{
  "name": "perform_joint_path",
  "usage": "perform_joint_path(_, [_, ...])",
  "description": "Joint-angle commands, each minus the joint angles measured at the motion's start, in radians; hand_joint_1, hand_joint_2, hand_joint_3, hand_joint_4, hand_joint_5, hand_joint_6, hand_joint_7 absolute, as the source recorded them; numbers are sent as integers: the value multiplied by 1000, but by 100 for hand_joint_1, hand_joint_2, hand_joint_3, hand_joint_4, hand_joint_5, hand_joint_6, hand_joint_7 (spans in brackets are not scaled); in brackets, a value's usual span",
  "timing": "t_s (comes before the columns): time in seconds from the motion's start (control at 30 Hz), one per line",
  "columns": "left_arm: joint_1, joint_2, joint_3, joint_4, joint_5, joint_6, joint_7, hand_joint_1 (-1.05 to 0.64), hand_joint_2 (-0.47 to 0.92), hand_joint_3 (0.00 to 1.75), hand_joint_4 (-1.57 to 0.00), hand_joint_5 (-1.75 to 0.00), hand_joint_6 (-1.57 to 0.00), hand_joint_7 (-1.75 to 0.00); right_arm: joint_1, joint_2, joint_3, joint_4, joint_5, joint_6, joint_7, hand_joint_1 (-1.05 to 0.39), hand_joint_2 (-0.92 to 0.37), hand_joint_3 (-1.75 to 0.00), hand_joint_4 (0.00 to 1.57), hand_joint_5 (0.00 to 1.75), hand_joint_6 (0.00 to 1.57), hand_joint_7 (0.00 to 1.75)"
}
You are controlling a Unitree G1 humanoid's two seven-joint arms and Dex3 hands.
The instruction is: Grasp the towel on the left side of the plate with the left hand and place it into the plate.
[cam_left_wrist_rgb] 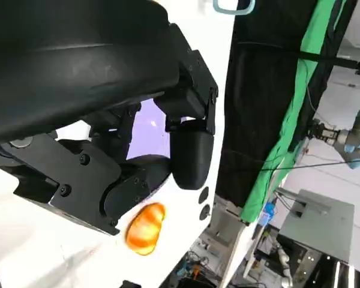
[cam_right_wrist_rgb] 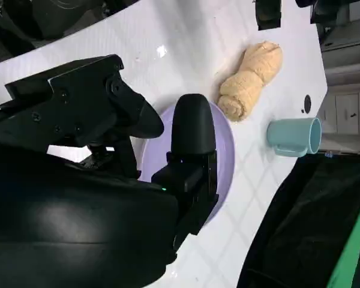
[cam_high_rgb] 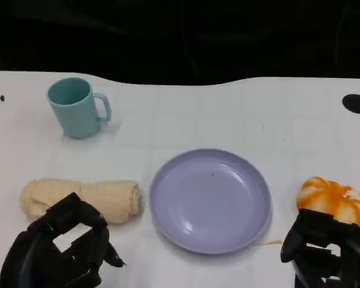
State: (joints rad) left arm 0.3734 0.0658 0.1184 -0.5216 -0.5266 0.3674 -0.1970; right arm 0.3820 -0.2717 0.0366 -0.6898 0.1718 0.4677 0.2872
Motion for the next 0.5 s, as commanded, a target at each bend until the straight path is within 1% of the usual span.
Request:
perform_joint_path(0.03, [7, -7, -1, 3, 72, -74, 21, -22, 59, 86, -61, -133, -73, -81, -1, -8, 3, -12, -2, 7, -4, -2, -73, -100, 68, 175, 53, 162])
perform_joint_path(0.1, [12, -8, -12, 13, 131, -138, 14, -22, 62, 80, -59, -131, -70, -73, 4, -7, 5, -13, -3, 1, -4, -2, -72, -100, 68, 175, 53, 162])
perform_joint_path(0.13, [12, -6, -18, 20, 163, -169, 12, -24, 65, 73, -56, -128, -64, -67, 5, -6, 4, -12, -1, -1, -3, -3, -72, -100, 68, 175, 53, 162])
perform_joint_path(0.17, [11, -3, -20, 27, 193, -198, 13, -24, 68, 68, -55, -126, -62, -63, 8, -3, 5, -14, 1, 0, -5, -3, -72, -101, 68, 175, 53, 163])
perform_joint_path(0.23, [7, 0, -19, 40, 234, -245, 12, -25, 74, 55, -46, -118, -55, -50, 14, 2, 8, -20, 4, 1, -8, -3, -72, -101, 69, 175, 54, 163])
perform_joint_path(0.3, [2, 16, -21, 65, 308, -324, 13, -24, 80, 44, -41, -111, -52, -41, 18, 3, 15, -26, -1, 2, -12, -3, -72, -101, 70, 175, 54, 163])
perform_joint_path(0.33, [-2, 24, -22, 78, 350, -365, 17, -23, 82, 36, -40, -101, -50, -34, 18, 3, 19, -31, -4, 4, -15, -4, -72, -101, 70, 175, 54, 163])
perform_joint_path(0.4, [-9, 39, -22, 105, 418, -437, 20, -22, 83, 30, -40, -94, -49, -28, 18, 3, 23, -36, -5, 9, -20, -4, -72, -101, 70, 175, 54, 163])
perform_joint_path(0.43, [-13, 50, -20, 115, 455, -463, 26, -25, 84, 26, -36, -89, -47, -24, 16, 4, 23, -36, -2, 12, -22, -2, -73, -102, 69, 175, 53, 163])
perform_joint_path(0.5, [-23, 72, -16, 117, 522, -489, 38, -31, 86, 15, -33, -83, -48, -18, 14, 4, 23, -33, 3, 14, -24, 0, -73, -102, 69, 175, 53, 163])
